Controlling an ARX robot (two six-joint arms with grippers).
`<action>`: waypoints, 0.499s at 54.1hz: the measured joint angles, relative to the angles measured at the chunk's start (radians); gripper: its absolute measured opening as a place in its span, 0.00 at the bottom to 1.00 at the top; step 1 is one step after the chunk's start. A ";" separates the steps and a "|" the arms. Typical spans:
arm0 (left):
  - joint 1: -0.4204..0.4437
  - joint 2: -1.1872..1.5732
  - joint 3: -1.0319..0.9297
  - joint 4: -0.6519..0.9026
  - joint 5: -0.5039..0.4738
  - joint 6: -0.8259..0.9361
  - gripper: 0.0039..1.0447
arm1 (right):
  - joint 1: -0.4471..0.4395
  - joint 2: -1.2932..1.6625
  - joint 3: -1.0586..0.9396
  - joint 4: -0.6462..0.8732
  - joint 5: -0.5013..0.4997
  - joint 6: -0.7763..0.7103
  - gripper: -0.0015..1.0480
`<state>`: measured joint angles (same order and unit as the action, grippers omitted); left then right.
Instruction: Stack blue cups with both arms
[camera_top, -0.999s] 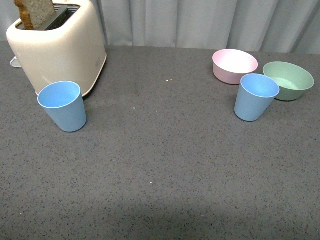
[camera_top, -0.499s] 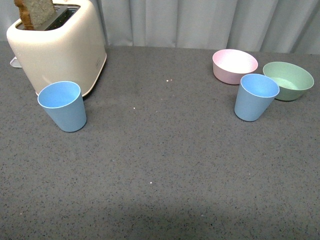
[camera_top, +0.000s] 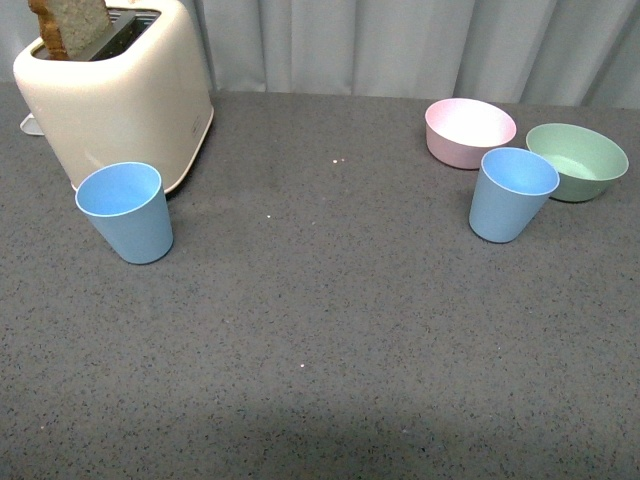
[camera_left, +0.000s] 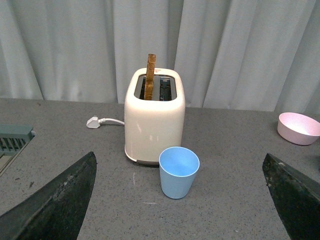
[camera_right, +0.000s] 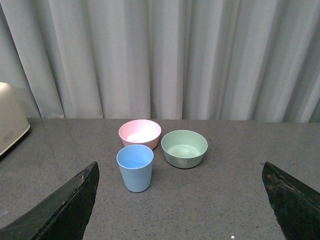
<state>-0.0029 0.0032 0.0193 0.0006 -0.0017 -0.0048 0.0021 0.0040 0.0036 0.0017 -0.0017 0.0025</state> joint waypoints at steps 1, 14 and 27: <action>0.000 0.000 0.000 0.000 0.000 0.000 0.94 | 0.000 0.000 0.000 0.000 0.000 0.000 0.91; 0.000 0.000 0.000 0.000 0.000 0.000 0.94 | 0.000 0.000 0.000 0.000 0.000 0.000 0.91; -0.010 0.458 0.114 -0.006 -0.209 -0.182 0.94 | 0.000 0.000 0.000 0.000 0.000 0.000 0.91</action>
<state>-0.0124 0.4614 0.1329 -0.0059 -0.2104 -0.1864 0.0017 0.0040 0.0036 0.0017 -0.0017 0.0025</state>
